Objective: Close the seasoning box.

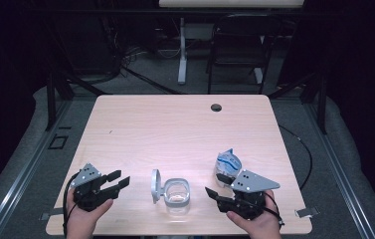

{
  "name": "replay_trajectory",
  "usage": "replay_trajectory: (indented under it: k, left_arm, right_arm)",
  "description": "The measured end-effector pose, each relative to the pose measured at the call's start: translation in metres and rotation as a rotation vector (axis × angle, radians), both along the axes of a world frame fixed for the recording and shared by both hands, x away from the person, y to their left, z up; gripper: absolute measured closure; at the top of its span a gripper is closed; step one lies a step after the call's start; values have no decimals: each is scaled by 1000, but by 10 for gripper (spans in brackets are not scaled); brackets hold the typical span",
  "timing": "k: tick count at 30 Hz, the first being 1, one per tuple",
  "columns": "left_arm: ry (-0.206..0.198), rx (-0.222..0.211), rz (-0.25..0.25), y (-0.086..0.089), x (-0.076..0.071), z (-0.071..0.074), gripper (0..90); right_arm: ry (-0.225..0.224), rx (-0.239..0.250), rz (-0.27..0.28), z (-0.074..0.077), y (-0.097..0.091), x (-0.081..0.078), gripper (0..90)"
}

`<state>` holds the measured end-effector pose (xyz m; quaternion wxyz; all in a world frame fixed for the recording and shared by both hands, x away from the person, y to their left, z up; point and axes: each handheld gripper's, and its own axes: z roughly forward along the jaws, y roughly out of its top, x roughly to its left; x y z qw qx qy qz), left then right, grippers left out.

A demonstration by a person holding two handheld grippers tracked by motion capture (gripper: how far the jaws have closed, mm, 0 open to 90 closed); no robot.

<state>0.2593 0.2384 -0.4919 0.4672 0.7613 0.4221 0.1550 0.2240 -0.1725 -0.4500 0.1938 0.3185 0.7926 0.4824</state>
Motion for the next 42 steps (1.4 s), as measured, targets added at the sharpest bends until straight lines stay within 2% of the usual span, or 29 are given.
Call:
replay_trajectory:
  k: [20, 35, 42]
  left_arm:
    - [-9, -8, 13, 3, -1, 2, 557]
    - [-9, -11, 22, 5, 0, 2, 557]
    - [-9, -11, 27, 6, 0, 2, 557]
  right_arm:
    - [44, 8, -76, 1, -24, -1, 465]
    - [49, -7, -151, 1, -44, 1, 468]
    - [45, -16, -199, -6, -48, 6, 452]
